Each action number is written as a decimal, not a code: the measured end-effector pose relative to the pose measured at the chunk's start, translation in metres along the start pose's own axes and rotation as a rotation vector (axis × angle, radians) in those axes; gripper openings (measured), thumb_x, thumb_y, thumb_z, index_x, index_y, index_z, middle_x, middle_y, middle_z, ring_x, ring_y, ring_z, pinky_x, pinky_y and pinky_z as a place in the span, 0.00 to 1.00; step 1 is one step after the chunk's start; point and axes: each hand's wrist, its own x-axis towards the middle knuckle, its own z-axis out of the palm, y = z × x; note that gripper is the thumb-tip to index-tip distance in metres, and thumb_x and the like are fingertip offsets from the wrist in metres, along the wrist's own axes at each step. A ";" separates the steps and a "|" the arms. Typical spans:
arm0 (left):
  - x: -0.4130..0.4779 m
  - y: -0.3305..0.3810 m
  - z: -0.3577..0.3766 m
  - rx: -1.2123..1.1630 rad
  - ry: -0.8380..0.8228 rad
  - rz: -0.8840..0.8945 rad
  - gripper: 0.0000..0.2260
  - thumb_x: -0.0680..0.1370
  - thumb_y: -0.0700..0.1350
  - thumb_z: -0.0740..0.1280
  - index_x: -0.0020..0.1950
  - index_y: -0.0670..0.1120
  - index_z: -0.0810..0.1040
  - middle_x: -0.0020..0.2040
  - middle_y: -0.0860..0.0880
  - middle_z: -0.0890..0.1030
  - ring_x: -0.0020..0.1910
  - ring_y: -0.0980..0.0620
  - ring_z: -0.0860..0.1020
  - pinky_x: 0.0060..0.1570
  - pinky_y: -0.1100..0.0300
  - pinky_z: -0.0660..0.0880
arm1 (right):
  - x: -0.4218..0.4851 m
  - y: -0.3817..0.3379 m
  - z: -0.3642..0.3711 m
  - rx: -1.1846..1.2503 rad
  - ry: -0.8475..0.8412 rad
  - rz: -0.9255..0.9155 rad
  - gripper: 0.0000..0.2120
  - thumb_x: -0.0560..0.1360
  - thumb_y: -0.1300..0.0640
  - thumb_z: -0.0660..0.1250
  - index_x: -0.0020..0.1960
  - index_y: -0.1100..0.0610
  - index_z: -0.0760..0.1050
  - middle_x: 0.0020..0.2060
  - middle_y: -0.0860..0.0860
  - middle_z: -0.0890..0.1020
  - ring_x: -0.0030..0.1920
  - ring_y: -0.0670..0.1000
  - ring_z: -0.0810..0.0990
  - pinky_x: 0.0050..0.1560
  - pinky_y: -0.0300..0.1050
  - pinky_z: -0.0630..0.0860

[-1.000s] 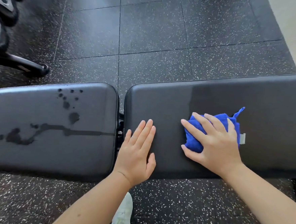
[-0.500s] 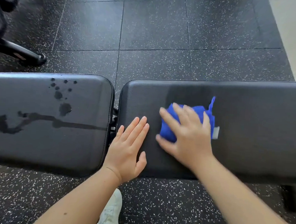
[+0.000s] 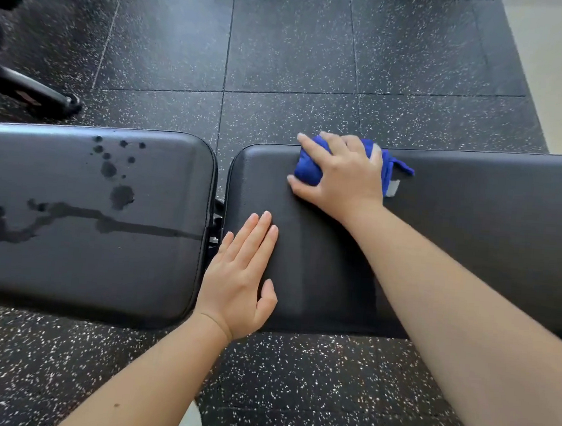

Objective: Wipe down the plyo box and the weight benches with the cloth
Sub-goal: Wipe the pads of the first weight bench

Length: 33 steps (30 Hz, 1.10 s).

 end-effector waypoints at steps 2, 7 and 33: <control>-0.002 0.001 0.001 -0.023 -0.002 -0.001 0.30 0.69 0.46 0.57 0.71 0.39 0.65 0.73 0.44 0.62 0.73 0.46 0.58 0.69 0.49 0.56 | 0.018 0.005 0.002 -0.037 -0.097 0.058 0.30 0.70 0.34 0.62 0.70 0.43 0.66 0.64 0.50 0.74 0.64 0.56 0.68 0.65 0.64 0.56; -0.002 -0.006 -0.001 -0.041 -0.001 0.013 0.30 0.69 0.46 0.57 0.71 0.39 0.64 0.73 0.44 0.61 0.74 0.47 0.56 0.69 0.49 0.55 | -0.013 -0.011 0.004 0.016 0.063 0.028 0.29 0.68 0.35 0.59 0.65 0.46 0.74 0.58 0.53 0.78 0.58 0.58 0.75 0.60 0.68 0.64; -0.003 -0.012 0.015 -0.190 0.313 -0.010 0.29 0.70 0.43 0.54 0.72 0.38 0.63 0.74 0.48 0.58 0.71 0.58 0.51 0.63 0.79 0.40 | -0.122 -0.035 0.012 0.070 0.282 -0.141 0.28 0.64 0.34 0.58 0.59 0.44 0.78 0.54 0.48 0.81 0.53 0.53 0.80 0.52 0.60 0.72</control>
